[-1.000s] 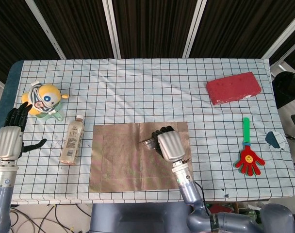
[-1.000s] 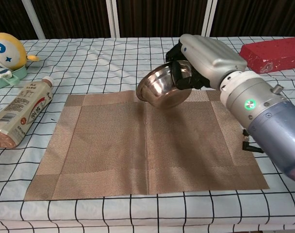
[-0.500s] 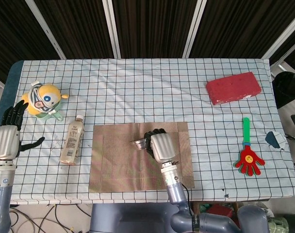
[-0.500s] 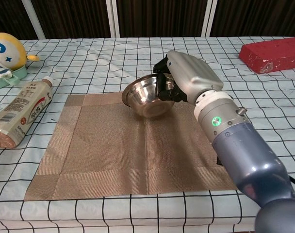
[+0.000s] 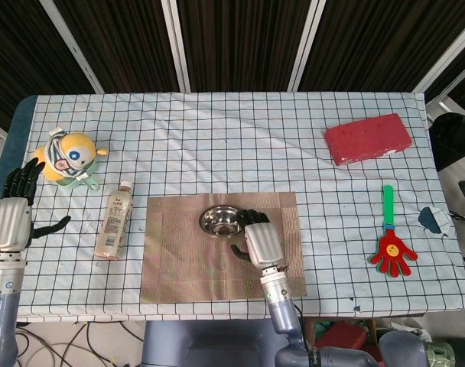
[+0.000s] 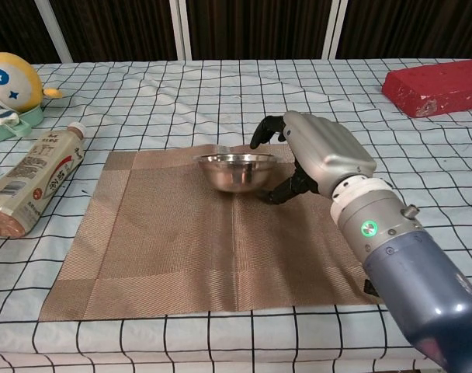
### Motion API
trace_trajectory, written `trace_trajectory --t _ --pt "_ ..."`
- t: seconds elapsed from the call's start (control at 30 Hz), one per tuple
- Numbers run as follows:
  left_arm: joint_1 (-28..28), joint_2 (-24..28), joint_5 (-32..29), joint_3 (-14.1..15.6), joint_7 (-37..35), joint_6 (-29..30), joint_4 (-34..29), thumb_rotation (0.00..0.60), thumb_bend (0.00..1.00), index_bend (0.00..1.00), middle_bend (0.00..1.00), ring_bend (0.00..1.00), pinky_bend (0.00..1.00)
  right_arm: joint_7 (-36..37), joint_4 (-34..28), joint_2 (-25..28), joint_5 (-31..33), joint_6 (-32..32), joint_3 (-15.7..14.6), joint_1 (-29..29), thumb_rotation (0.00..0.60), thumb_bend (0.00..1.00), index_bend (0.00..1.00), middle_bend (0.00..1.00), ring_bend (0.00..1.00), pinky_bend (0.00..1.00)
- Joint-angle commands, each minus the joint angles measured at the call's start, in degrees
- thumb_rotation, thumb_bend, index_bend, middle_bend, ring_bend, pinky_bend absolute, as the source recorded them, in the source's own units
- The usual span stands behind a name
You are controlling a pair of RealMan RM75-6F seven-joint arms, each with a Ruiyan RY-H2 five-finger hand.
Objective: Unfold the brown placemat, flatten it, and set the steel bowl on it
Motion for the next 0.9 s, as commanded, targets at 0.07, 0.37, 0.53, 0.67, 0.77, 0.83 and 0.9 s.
trace_trajectory --t 0.07,0.37,0.53,0.67,0.77,0.83,0.9 --pt "0.05 -0.07 0.2 0.08 0.11 -0.04 -0.08 0.6 0.07 0.0 0.01 0.04 0.05 -2.49 -5.15 2.82 0.18 1.09 -2.51 -2.54 0.6 0.09 0.23 0.16 0.14 0.21" --pt "0.23 -0.15 0.65 0.11 0.34 0.13 0.02 0.6 0.07 0.0 0.01 0.04 0.05 -4.45 -12.17 8.08 -2.17 3.55 -5.79 -5.77 0.6 0.08 0.2 0.13 0.12 0.2" --pt "0.24 -0.17 0.88 0.27 0.84 0.0 0.17 0.6 0.07 0.0 0.01 0.04 0.05 -5.54 -15.72 13.16 -3.66 5.58 -6.53 -7.51 0.6 0.07 0.19 0.13 0.12 0.2" --pt "0.27 -0.26 1.08 0.52 1.88 -0.07 0.19 0.6 0.07 0.0 0.01 0.04 0.05 -6.0 -18.27 19.37 -4.6 7.58 -6.88 -9.47 0.6 0.07 0.19 0.13 0.12 0.2" --pt "0.41 -0.28 1.26 0.75 3.05 0.14 0.27 0.6 0.07 0.0 0.0 0.03 0.05 -5.47 -19.24 24.35 -4.66 8.91 -6.85 -11.08 0.6 0.07 0.19 0.13 0.12 0.2" --pt "0.55 -0.2 1.17 0.95 3.96 0.1 0.19 0.6 0.07 0.0 0.0 0.02 0.05 -4.72 -19.27 27.95 -4.47 9.84 -6.61 -12.25 0.6 0.07 0.19 0.13 0.12 0.2" --pt "0.75 0.09 0.63 1.13 5.34 -0.18 -0.11 0.6 0.06 0.0 0.0 0.02 0.04 -3.99 -18.57 31.23 -4.68 10.52 -6.62 -13.23 0.6 0.07 0.18 0.12 0.12 0.2"
